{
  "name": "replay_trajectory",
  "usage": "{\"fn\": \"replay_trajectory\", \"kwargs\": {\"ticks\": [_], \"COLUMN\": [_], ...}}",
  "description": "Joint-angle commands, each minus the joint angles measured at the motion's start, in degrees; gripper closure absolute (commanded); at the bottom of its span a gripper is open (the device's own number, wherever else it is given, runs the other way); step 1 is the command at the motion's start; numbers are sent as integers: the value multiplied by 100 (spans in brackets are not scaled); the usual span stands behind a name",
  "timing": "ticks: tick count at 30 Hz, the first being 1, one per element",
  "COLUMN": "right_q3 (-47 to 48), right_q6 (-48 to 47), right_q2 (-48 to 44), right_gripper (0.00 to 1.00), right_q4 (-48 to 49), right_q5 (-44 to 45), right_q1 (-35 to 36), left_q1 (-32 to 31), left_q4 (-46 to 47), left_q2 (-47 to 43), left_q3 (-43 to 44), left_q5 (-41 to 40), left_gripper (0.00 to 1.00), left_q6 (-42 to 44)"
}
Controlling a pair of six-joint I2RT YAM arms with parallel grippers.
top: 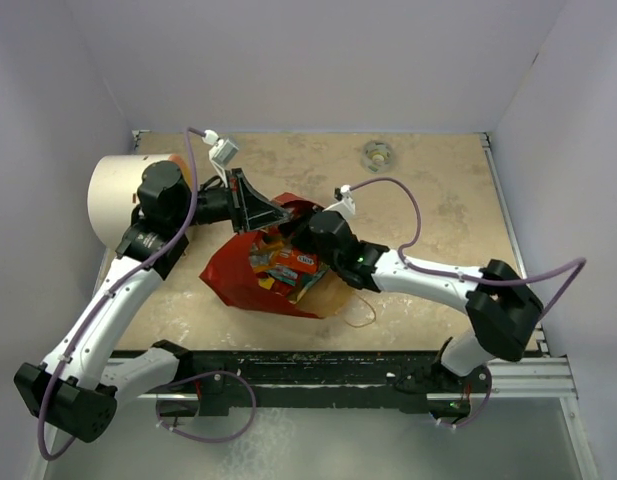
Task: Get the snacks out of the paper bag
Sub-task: Take out the snack from the paper bag.
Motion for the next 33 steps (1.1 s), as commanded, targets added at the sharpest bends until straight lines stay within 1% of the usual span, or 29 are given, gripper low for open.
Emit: {"fn": "replay_trajectory", "kwargs": {"ticks": [1,4,7,12,15,17,20,22,25,29,33], "right_q3": [-352,-554,-678,-877,-904,-885,-770,-517,83,1070,1591], "right_q6": [-268,-552,-754,-1198,-1882,-2568,-3251,-3677,-4090,-4208,-3824], "right_q2": [-856,-1450,-1996,-2771,-3254,-3653,-4304,-4739,-4987,-4793,-4337], "right_gripper": [100,100,100,100,100,100,100,100,100,100,100], "right_q4": [76,29,-213,-665,-1059,-1403,-2059,-2527,-3321,-4287,-5094], "right_q5": [-409,-584,-782,-1309,-1713,-1763,-1782,-1483,-683,1050,3058], "right_q1": [-17,-17,-17,-17,-17,-17,-17,-17,-17,-17,-17], "left_q1": [-15,-15,-14,-11,-12,-10,-11,-13,-12,-13,-15], "left_q4": [-38,-318,-461,-551,-635,-686,-728,-754,-822,-846,-682], "left_q2": [-370,-446,-485,-504,-519,-528,-529,-527,-538,-585,-585], "left_q3": [95,97,76,59,73,63,60,82,96,60,48], "left_q5": [-590,-1184,-1557,-1854,-1972,-2036,-2086,-2084,-2086,-1974,-1737], "left_gripper": [100,100,100,100,100,100,100,100,100,100,100], "left_q6": [316,437,488,591,671,735,782,839,918,947,877]}}
